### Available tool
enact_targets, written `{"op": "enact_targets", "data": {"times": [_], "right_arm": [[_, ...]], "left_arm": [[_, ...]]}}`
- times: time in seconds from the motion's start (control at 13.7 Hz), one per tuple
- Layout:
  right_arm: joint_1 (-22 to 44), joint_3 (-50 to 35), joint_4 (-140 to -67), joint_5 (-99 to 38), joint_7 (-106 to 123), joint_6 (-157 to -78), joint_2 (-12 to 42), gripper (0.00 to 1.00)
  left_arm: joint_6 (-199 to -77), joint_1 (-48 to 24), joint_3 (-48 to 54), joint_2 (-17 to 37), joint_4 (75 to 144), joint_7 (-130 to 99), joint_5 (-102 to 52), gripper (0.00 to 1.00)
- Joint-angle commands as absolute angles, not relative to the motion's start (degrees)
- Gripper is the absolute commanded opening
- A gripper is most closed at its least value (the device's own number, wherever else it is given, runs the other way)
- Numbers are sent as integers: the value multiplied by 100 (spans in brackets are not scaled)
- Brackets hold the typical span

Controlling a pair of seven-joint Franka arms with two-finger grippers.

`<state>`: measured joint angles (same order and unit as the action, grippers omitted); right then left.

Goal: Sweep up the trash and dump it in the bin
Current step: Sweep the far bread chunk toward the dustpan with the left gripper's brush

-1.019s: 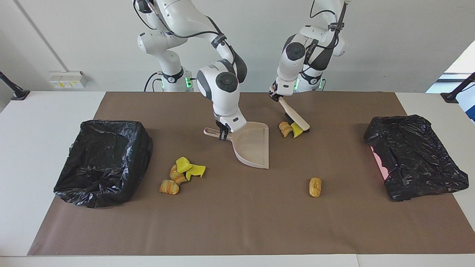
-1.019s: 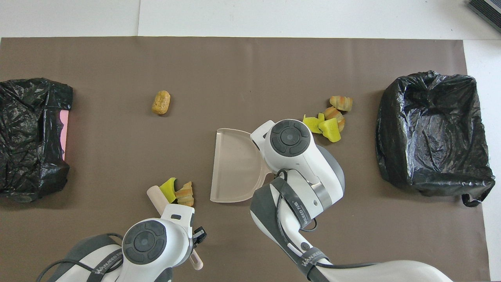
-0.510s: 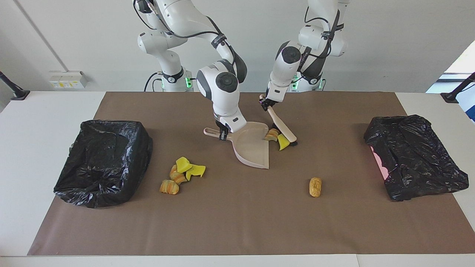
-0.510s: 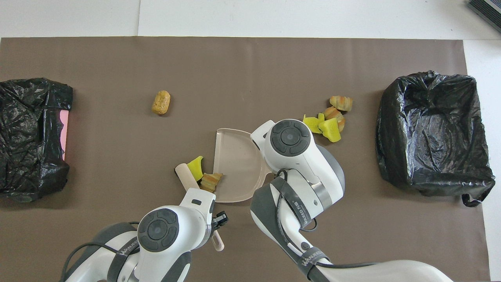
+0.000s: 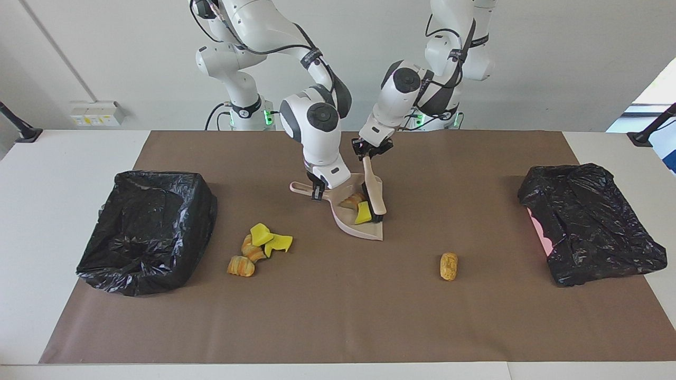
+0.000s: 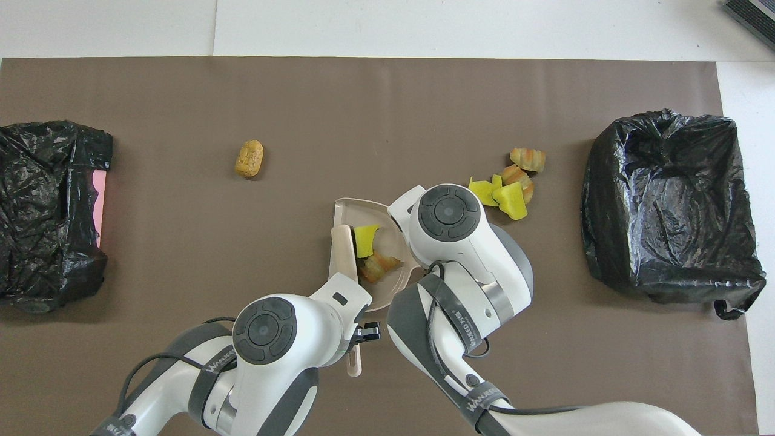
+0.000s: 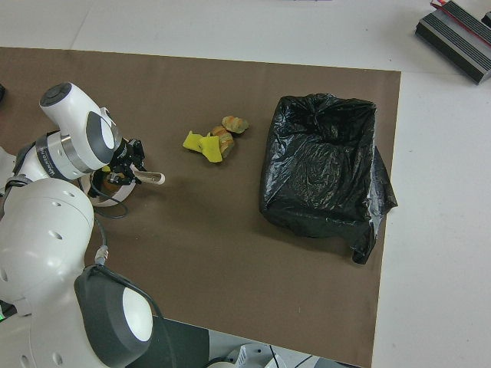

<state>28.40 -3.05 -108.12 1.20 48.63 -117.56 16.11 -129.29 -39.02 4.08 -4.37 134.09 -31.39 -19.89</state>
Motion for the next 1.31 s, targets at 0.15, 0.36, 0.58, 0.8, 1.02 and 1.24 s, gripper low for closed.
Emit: {"op": "enact_targets", "data": {"times": [0.15, 0.36, 0.58, 0.8, 1.02, 1.24], "right_arm": [[2865, -316, -10802, 185, 4201, -11883, 1670, 0], [2900, -316, -10802, 185, 4166, -11900, 1670, 0], [2935, -316, -10671, 132, 4096, -11944, 1696, 0], [2936, -325, -10233, 79, 3877, -11979, 1967, 0], [3006, -325, -9328, 53, 3490, -11874, 2573, 0], [3067, -325, -9167, 88, 3235, -11865, 2725, 0]], "left_arm": [[-11199, -3235, 308, -589, 12534, -2233, -1803, 0], [-11241, -2832, 308, -484, 12349, -1962, -1056, 0], [-11268, -2060, 308, -143, 11947, -1328, -346, 0], [-11267, -1329, 299, 726, 10989, -425, 77, 0], [-11503, -889, 308, 1474, 10259, 350, 518, 0], [-11847, -774, 308, 1836, 10107, 824, 887, 0]]}}
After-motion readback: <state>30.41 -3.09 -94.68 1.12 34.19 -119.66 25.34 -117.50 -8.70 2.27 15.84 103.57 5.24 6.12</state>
